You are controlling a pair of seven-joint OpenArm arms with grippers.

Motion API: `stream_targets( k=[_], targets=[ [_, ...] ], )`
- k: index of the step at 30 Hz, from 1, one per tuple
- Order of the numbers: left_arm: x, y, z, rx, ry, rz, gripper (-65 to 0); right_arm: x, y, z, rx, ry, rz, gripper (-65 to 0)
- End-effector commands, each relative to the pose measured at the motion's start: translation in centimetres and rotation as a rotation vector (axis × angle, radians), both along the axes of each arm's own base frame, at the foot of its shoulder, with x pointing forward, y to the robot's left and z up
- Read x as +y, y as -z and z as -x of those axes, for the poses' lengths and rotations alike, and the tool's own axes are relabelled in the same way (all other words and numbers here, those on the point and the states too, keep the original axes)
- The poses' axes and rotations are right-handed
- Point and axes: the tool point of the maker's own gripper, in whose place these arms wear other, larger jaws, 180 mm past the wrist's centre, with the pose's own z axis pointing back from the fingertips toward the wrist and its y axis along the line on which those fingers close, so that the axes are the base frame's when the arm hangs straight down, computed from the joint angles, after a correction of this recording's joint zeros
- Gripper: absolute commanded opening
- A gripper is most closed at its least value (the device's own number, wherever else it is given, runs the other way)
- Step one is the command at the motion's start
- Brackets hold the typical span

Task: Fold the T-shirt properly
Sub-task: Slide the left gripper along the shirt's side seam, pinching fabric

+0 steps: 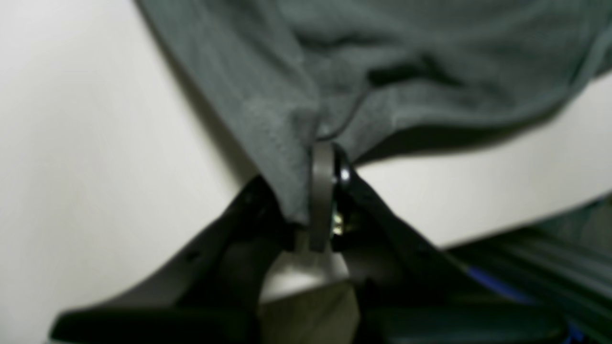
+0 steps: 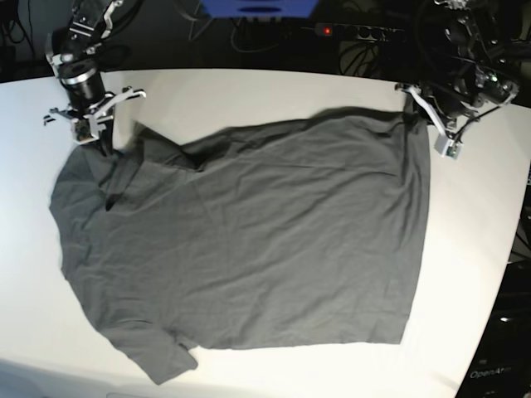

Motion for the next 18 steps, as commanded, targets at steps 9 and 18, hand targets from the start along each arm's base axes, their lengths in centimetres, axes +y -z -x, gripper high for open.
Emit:
stream_targets(
  k=[9, 18],
  targets=[
    [4.7, -0.4, 3.1, 0.304, 0.052, -0.277, -61.5, -0.2, -1.2, -0.6, -0.051, -0.001, 0.002, -63.7],
    [4.9, -2.5, -3.0, 0.185, 0.043, -0.318, -61.5, -0.1, -1.1, -0.5, -0.049, -0.004, 0.000, -63.7]
  ],
)
